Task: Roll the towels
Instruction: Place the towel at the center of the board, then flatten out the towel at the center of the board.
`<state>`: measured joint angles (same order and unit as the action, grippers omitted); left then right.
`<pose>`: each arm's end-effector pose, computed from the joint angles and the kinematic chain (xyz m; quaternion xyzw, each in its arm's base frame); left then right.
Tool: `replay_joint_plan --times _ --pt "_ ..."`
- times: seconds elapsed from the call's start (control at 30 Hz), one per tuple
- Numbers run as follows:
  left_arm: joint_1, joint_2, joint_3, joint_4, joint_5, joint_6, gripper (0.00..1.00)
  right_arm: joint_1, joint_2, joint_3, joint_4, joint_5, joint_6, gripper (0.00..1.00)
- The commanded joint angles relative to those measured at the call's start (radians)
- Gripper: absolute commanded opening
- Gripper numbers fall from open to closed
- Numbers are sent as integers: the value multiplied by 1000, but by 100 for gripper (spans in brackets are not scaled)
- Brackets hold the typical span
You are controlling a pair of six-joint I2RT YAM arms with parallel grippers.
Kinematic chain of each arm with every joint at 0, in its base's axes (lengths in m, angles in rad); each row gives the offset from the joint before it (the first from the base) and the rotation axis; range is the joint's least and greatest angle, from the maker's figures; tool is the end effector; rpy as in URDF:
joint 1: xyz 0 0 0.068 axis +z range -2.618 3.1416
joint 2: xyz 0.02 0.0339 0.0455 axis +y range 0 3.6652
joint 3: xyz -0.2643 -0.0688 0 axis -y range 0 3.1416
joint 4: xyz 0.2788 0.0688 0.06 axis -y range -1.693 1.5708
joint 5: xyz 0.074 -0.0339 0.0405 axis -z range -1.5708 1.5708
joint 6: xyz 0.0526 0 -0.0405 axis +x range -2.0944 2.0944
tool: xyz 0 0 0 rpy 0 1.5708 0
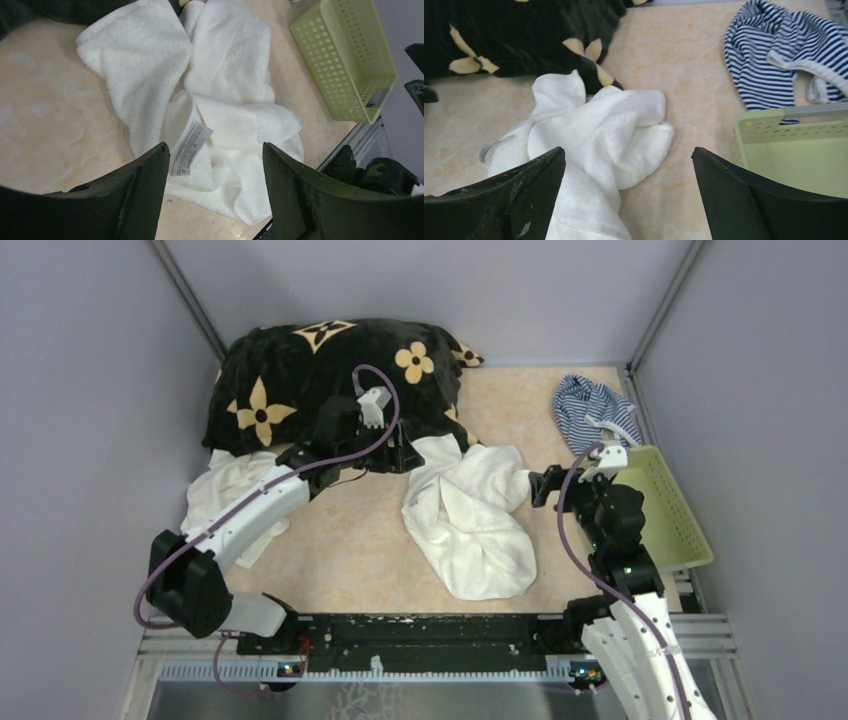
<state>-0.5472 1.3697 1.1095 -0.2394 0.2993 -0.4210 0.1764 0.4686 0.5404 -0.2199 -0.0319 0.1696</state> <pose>0.3003 -0.2011 0.2992 0.1296 0.8439 -0.3484 0.3870 0.1800 0.0338 0.2940 -0.0130 0.7573 0.1243 0.6409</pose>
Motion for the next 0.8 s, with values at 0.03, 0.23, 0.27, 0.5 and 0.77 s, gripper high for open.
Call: replay_joint_plan --times 0.03,0.23,0.27,0.5,0.77 --pt "13 118 20 -51 23 37 75 7 124 78 1 -155 65 98" --pt "63 134 -113 35 184 -46 74 7 287 120 -43 -323 42 90" --pt "65 137 -137 60 200 -68 74 7 310 122 -43 -339 42 89" --pt "69 199 -222 119 239 -88 72 131 443 146 -35 -282 56 86" --pt "67 242 -261 184 262 -114 71 325 646 212 -11 -118 94 84"
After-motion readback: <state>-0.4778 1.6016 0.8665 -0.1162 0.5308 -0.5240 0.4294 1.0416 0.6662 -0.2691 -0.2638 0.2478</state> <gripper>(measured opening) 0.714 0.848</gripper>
